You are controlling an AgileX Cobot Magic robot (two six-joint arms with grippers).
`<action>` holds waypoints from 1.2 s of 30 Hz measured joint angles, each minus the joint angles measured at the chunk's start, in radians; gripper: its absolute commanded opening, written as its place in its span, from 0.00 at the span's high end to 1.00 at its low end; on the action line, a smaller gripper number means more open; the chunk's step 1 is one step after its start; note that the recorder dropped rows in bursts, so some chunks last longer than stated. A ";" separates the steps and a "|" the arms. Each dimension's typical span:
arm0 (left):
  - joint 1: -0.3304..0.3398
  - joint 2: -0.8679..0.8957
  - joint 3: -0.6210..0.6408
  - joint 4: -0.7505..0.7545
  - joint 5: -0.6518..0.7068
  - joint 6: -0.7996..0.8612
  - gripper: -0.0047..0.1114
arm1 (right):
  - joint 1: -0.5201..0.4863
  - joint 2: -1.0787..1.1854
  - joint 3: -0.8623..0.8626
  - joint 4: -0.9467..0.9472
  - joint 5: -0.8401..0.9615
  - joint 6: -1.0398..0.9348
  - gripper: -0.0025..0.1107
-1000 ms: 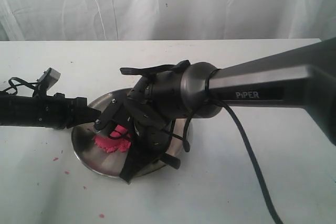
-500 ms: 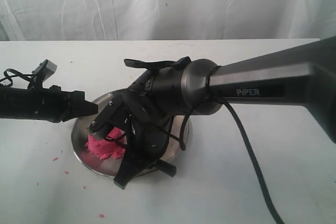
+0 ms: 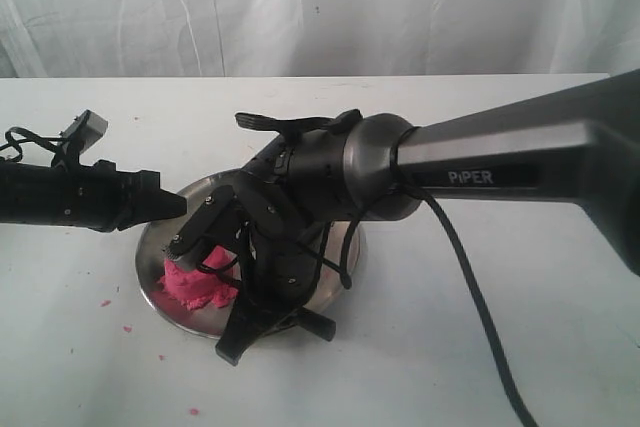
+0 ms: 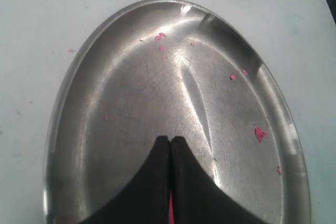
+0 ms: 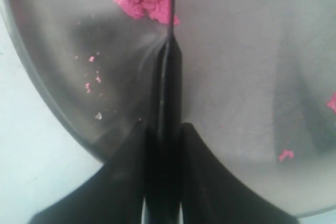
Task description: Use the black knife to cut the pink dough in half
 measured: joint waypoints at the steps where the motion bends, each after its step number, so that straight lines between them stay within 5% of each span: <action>1: 0.002 0.000 0.000 0.000 0.000 0.000 0.96 | 0.000 0.004 -0.001 0.000 -0.003 0.000 0.98; 16: 0.002 0.000 0.000 0.035 0.000 -0.008 0.96 | 0.000 0.071 -0.123 -0.009 0.063 -0.010 0.98; 26: 0.002 0.000 0.000 0.050 0.000 -0.027 0.96 | 0.000 0.076 -0.160 -0.086 0.286 -0.017 0.98; 36: 0.002 0.000 0.000 0.053 0.006 -0.031 0.96 | -0.004 0.101 -0.190 -0.076 0.261 -0.051 0.98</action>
